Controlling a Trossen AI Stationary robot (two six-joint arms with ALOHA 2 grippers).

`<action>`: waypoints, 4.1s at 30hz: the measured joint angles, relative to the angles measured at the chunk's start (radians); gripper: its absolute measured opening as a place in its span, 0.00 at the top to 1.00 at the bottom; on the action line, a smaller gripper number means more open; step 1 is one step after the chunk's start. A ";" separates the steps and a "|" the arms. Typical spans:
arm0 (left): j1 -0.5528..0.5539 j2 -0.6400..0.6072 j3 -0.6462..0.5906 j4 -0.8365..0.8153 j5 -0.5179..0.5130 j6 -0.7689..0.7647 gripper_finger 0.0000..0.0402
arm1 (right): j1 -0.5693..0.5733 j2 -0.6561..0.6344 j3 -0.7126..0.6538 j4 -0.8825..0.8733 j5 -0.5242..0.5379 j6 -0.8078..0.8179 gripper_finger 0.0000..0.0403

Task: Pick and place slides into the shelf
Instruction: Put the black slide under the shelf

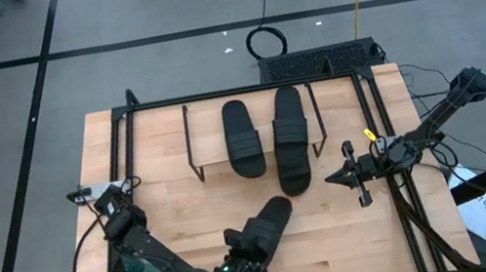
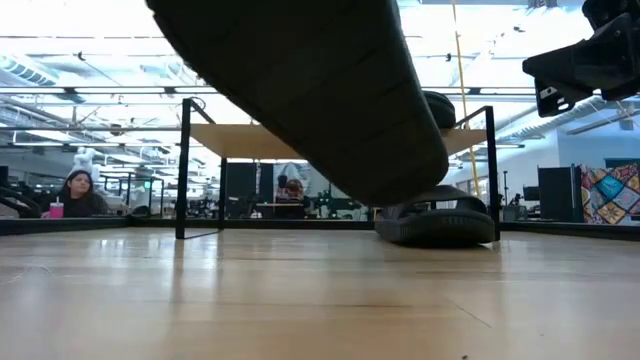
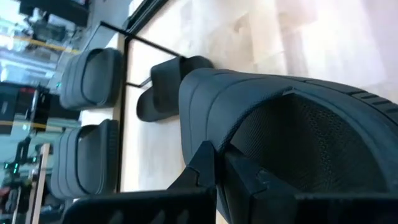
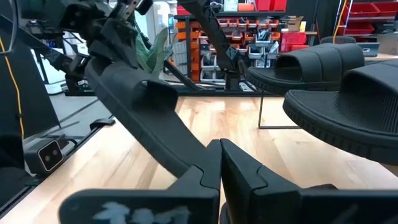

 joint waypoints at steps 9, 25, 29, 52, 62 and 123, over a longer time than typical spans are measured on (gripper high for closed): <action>0.055 0.000 -0.019 -0.043 -0.030 -0.098 1.00 | 0.000 -0.001 0.000 0.012 0.000 -0.071 1.00; 0.093 0.036 -0.037 -0.178 0.011 -0.232 1.00 | 0.000 -0.001 0.000 0.028 0.001 -0.094 1.00; 0.117 0.052 -0.042 -0.175 0.008 -0.230 1.00 | 0.000 0.000 0.000 0.031 0.002 -0.094 1.00; 0.191 0.055 -0.065 -0.177 -0.026 -0.180 1.00 | 0.000 -0.001 0.000 0.039 0.003 -0.101 1.00; 0.220 0.048 -0.133 -0.179 -0.010 -0.207 1.00 | 0.000 -0.001 0.000 0.039 0.003 -0.094 1.00; 0.407 0.046 -0.351 -0.178 -0.036 -0.323 1.00 | 0.000 -0.001 0.000 0.040 0.003 -0.097 1.00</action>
